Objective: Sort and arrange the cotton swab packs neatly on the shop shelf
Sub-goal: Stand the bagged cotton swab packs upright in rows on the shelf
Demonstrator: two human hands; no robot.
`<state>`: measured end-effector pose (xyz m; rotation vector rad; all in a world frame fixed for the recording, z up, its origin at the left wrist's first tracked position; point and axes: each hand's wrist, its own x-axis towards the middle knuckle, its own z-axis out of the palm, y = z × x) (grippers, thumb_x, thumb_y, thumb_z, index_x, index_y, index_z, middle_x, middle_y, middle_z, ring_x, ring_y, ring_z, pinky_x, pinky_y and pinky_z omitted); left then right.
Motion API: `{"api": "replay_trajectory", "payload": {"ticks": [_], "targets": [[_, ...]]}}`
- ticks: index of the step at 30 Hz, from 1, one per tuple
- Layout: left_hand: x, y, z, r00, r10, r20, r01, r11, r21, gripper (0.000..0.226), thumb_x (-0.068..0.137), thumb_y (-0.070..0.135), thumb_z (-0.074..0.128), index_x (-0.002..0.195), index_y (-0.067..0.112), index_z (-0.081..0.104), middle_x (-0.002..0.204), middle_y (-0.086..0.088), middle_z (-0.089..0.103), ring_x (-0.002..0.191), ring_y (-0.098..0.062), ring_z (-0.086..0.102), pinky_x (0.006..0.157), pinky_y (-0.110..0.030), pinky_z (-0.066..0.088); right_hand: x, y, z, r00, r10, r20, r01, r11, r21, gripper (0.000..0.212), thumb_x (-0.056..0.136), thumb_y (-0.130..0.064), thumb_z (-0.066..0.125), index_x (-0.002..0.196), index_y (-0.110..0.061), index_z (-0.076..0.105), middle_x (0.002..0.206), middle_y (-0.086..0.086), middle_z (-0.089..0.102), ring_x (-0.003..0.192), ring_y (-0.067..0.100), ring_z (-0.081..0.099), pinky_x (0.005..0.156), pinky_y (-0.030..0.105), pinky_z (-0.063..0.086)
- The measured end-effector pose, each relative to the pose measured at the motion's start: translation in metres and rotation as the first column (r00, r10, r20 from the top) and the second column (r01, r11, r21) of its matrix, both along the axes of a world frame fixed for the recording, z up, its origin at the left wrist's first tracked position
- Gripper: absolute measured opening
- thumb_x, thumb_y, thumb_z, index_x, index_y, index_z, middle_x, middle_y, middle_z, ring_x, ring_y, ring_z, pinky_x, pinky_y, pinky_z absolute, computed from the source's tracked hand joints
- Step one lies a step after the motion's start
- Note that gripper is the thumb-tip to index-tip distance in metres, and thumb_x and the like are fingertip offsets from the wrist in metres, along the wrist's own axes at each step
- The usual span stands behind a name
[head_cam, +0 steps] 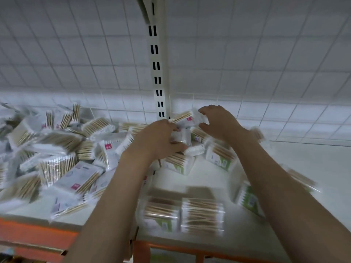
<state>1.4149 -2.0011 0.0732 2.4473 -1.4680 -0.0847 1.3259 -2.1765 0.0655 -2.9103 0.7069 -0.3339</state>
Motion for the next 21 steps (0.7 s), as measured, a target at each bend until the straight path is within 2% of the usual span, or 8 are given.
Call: {"api": "replay_trajectory", "payload": {"ticks": [5, 10, 14, 18, 21], "targets": [[0.005, -0.007, -0.008, 0.996, -0.041, 0.084, 0.035, 0.997, 0.075, 0.067, 0.075, 0.057, 0.062, 0.132, 0.024, 0.046, 0.124, 0.0, 0.053, 0.112, -0.02, 0.051, 0.092, -0.036, 0.044, 0.02, -0.003, -0.012, 0.999, -0.049, -0.013, 0.047, 0.993, -0.108, 0.044, 0.087, -0.028, 0.052, 0.128, -0.014, 0.045, 0.121, 0.007, 0.052, 0.111, 0.027, 0.046, 0.089, 0.038, 0.035], [0.007, -0.01, -0.013, 0.993, -0.054, 0.105, 0.051, 0.998, 0.027, 0.059, 0.079, 0.05, 0.06, 0.132, 0.028, 0.045, 0.124, 0.001, 0.055, 0.111, -0.019, 0.052, 0.088, -0.03, 0.041, 0.026, -0.004, -0.02, 0.995, -0.079, 0.052, 0.087, 0.983, -0.16, 0.03, 0.088, -0.034, 0.049, 0.112, -0.015, 0.05, 0.106, 0.002, 0.056, 0.104, 0.024, 0.048, 0.083, 0.037, 0.032], [0.006, -0.012, -0.013, 0.982, -0.078, 0.17, 0.075, 0.997, 0.024, 0.055, 0.083, 0.043, 0.053, 0.135, 0.034, 0.041, 0.134, 0.004, 0.048, 0.116, -0.021, 0.051, 0.09, -0.029, 0.039, 0.027, -0.004, -0.02, 0.992, -0.088, 0.095, 0.103, 0.979, -0.174, 0.03, 0.09, -0.037, 0.05, 0.111, -0.017, 0.054, 0.103, 0.001, 0.06, 0.102, 0.023, 0.051, 0.083, 0.036, 0.035], [0.006, -0.015, -0.014, 0.947, -0.152, 0.282, 0.111, 0.982, 0.154, 0.056, 0.085, 0.037, 0.047, 0.139, 0.039, 0.031, 0.139, 0.002, 0.04, 0.117, -0.027, 0.05, 0.094, -0.038, 0.038, 0.024, -0.004, -0.019, 0.988, -0.082, 0.13, 0.099, 0.986, -0.132, 0.031, 0.089, -0.038, 0.053, 0.115, -0.021, 0.054, 0.105, 0.0, 0.062, 0.102, 0.022, 0.053, 0.084, 0.034, 0.037], [0.004, -0.021, -0.011, 0.935, -0.17, 0.311, 0.107, 0.972, 0.211, 0.053, 0.086, 0.033, 0.048, 0.136, 0.04, 0.034, 0.136, 0.0, 0.041, 0.114, -0.029, 0.051, 0.088, -0.038, 0.04, 0.022, -0.002, -0.017, 0.987, -0.083, 0.138, 0.098, 0.989, -0.106, 0.031, 0.089, -0.038, 0.054, 0.116, -0.022, 0.053, 0.107, 0.0, 0.062, 0.102, 0.022, 0.054, 0.085, 0.034, 0.038]]}}
